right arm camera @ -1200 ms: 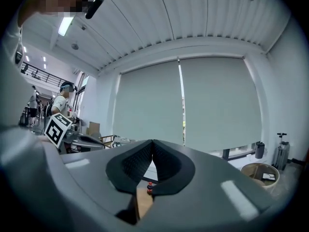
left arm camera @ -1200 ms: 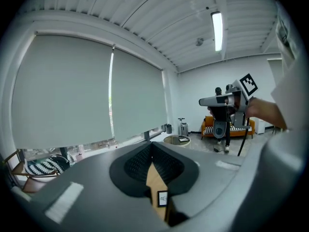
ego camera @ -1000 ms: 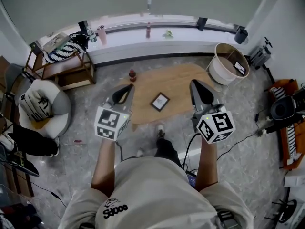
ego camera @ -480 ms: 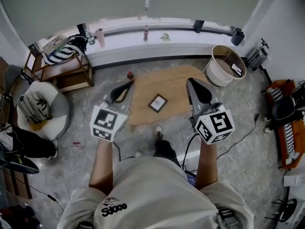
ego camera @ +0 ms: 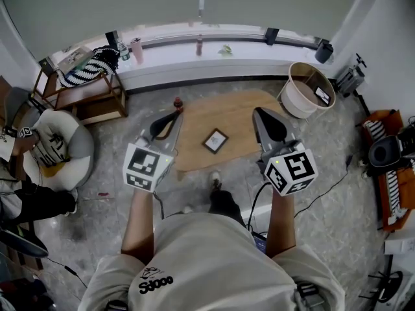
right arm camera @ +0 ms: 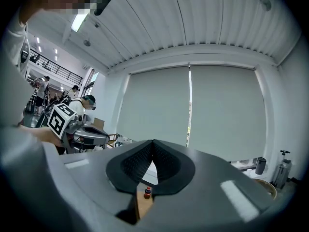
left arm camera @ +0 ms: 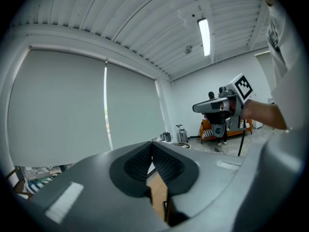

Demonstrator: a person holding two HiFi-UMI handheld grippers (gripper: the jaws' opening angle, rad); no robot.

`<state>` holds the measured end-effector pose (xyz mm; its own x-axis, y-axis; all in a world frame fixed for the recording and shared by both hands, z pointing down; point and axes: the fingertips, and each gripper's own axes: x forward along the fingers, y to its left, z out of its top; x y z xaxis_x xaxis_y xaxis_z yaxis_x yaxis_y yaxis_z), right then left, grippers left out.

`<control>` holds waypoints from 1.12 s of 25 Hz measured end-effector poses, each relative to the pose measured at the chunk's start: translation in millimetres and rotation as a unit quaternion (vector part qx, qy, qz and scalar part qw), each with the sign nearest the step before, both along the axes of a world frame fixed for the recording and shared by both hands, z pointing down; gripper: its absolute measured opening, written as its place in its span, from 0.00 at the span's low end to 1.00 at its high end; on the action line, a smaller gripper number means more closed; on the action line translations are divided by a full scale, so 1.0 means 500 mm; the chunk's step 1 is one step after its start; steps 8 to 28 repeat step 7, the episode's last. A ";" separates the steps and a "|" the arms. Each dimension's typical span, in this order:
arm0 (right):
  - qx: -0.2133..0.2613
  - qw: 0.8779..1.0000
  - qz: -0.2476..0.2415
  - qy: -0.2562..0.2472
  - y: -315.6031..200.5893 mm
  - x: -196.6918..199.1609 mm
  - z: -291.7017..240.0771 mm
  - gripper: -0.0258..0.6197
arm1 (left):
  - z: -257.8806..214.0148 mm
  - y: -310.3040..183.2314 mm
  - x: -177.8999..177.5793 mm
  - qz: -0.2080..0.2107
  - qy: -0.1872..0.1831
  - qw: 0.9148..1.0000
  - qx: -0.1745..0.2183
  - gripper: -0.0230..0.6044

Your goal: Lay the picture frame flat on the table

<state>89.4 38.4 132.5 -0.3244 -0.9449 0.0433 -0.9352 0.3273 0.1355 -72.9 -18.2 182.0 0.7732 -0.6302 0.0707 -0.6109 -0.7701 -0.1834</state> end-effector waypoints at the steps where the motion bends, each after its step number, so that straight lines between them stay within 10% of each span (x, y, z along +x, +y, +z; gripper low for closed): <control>1: 0.000 1.000 0.000 0.001 0.000 -0.001 0.002 0.04 | 0.003 -0.001 -0.002 -0.001 0.000 1.000 0.000 0.05; 28: -0.001 1.000 0.001 0.002 -0.016 0.006 0.004 0.04 | 0.002 -0.021 0.000 -0.003 -0.004 1.000 -0.001 0.05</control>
